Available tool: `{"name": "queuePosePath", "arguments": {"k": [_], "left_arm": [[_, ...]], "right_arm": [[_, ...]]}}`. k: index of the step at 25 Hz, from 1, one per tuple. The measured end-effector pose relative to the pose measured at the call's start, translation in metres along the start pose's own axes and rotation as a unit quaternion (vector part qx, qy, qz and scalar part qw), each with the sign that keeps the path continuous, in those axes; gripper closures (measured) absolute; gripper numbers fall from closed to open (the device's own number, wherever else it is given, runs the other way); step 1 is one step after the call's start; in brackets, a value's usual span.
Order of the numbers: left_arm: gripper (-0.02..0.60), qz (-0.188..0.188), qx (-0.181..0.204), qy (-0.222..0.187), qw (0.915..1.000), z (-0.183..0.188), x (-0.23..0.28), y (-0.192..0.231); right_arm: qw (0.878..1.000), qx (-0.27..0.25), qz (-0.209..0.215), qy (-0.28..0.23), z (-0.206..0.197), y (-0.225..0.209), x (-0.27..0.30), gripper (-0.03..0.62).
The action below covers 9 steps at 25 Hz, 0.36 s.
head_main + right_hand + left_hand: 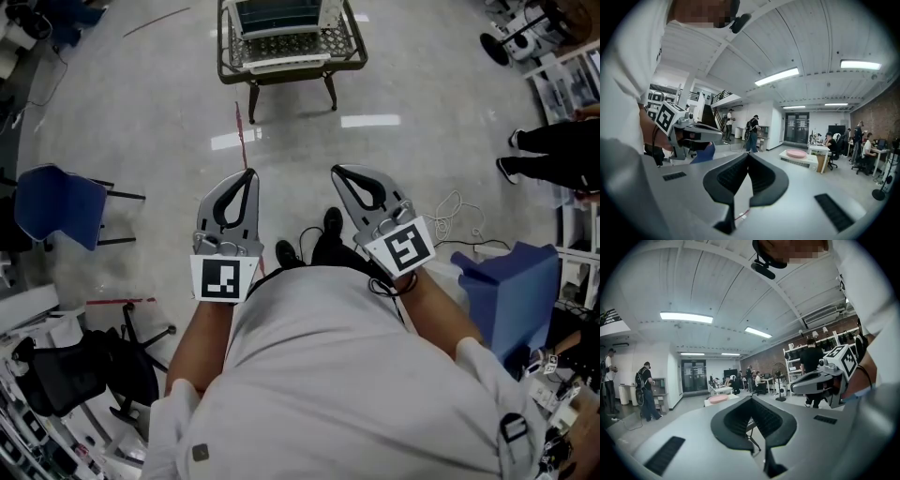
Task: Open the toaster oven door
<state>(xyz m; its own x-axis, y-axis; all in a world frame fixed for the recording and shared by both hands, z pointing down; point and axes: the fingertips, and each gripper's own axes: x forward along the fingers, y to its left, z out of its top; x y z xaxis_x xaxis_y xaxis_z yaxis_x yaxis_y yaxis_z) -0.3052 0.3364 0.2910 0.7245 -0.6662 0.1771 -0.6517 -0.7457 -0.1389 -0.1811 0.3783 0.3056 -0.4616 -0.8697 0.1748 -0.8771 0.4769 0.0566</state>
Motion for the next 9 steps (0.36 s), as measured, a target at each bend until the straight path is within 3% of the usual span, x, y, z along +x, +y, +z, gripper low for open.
{"name": "queuePosePath", "arguments": {"k": [9], "left_arm": [[0.565,-0.017,-0.012,-0.004,0.9998,-0.011,-0.024,0.011]], "right_arm": [[1.0,-0.002,-0.002,0.004,0.001,0.032,0.01,0.576]]}}
